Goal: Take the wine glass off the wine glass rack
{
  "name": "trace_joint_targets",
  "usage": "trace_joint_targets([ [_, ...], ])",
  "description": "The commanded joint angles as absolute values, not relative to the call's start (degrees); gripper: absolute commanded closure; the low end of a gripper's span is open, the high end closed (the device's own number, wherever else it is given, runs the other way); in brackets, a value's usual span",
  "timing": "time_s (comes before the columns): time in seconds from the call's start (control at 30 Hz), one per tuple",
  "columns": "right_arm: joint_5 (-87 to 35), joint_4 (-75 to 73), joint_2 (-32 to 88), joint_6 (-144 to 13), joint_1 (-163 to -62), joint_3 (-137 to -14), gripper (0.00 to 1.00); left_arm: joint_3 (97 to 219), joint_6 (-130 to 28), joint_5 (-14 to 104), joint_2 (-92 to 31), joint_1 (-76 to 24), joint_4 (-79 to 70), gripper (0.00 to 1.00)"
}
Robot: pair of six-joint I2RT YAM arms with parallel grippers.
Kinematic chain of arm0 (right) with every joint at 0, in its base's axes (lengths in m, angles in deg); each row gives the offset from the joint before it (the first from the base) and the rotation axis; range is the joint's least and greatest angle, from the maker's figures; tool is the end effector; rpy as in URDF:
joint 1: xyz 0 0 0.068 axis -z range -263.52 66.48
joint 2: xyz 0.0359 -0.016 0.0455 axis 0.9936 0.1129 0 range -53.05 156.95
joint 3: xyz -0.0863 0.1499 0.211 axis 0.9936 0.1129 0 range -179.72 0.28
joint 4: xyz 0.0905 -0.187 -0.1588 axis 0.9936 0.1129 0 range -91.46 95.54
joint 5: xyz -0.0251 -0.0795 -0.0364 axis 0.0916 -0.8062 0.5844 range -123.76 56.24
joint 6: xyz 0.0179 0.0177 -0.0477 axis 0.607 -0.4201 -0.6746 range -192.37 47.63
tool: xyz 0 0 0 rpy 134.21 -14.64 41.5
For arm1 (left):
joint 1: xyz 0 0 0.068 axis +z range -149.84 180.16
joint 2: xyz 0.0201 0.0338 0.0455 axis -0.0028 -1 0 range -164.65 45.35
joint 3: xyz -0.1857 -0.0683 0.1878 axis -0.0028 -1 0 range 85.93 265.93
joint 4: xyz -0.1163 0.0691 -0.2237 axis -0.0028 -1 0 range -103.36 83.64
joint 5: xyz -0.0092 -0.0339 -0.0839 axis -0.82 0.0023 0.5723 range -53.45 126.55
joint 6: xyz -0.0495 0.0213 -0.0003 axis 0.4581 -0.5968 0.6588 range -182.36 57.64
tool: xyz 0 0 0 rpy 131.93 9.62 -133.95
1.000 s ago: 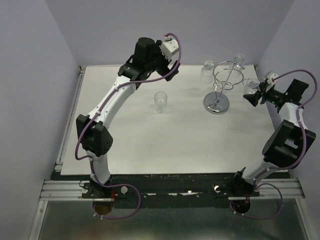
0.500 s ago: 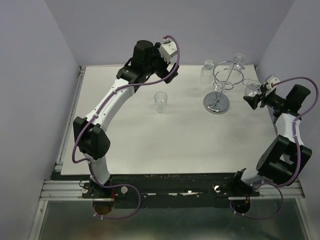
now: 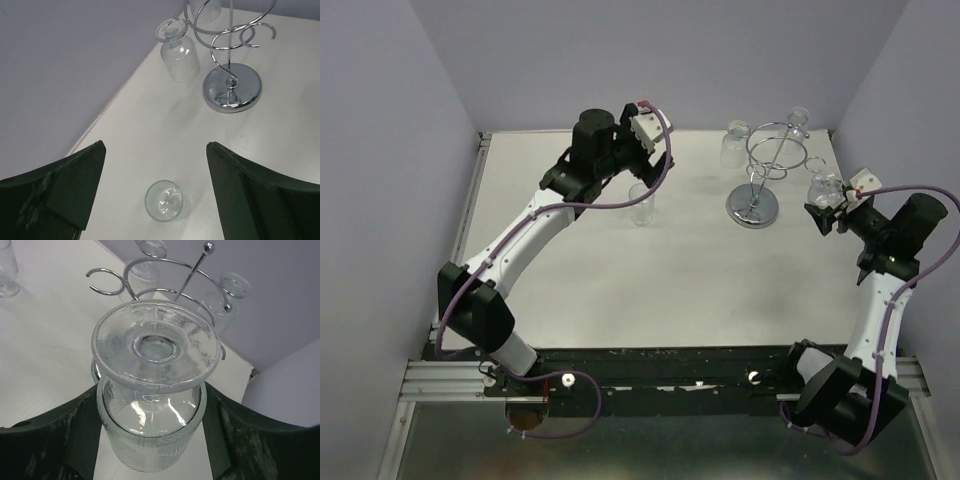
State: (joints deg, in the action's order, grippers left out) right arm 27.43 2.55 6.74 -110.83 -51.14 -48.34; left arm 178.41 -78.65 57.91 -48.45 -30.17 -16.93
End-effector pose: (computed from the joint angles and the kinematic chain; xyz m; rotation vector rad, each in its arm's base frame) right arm 0.2085 -0.0954 0.3292 -0.7804 1.5076 0.0598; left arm 0.3288 -0.2076 0.4093 0.9498 1.5194 -0.5073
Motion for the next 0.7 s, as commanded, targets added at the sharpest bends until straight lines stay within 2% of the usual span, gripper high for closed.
trace_joint_targets([
  [0.0, 24.8, 8.0, -1.4, -105.8, -54.0, -48.7, 0.99, 167.5, -83.2, 56.4, -37.8, -32.5, -3.1, 0.01],
  [0.17, 17.4, 20.5, -4.2, -100.5, -67.8, -56.7, 0.99, 158.8, -87.7, 56.0, -28.1, -35.4, -0.3, 0.01],
  [0.37, 14.8, 30.4, 4.7, -83.6, -81.4, -69.7, 0.99, 143.7, -98.0, 57.6, -14.5, -38.8, 2.0, 0.01],
  [0.5, 14.8, 29.7, 8.2, -75.8, -89.1, -73.6, 0.99, 135.4, -103.7, 57.5, -6.8, -43.2, 2.5, 0.01],
  [0.67, 14.5, 23.2, 12.0, -62.6, -92.0, -74.8, 0.99, 131.0, -103.5, 53.5, -3.7, -46.2, 6.6, 0.02],
])
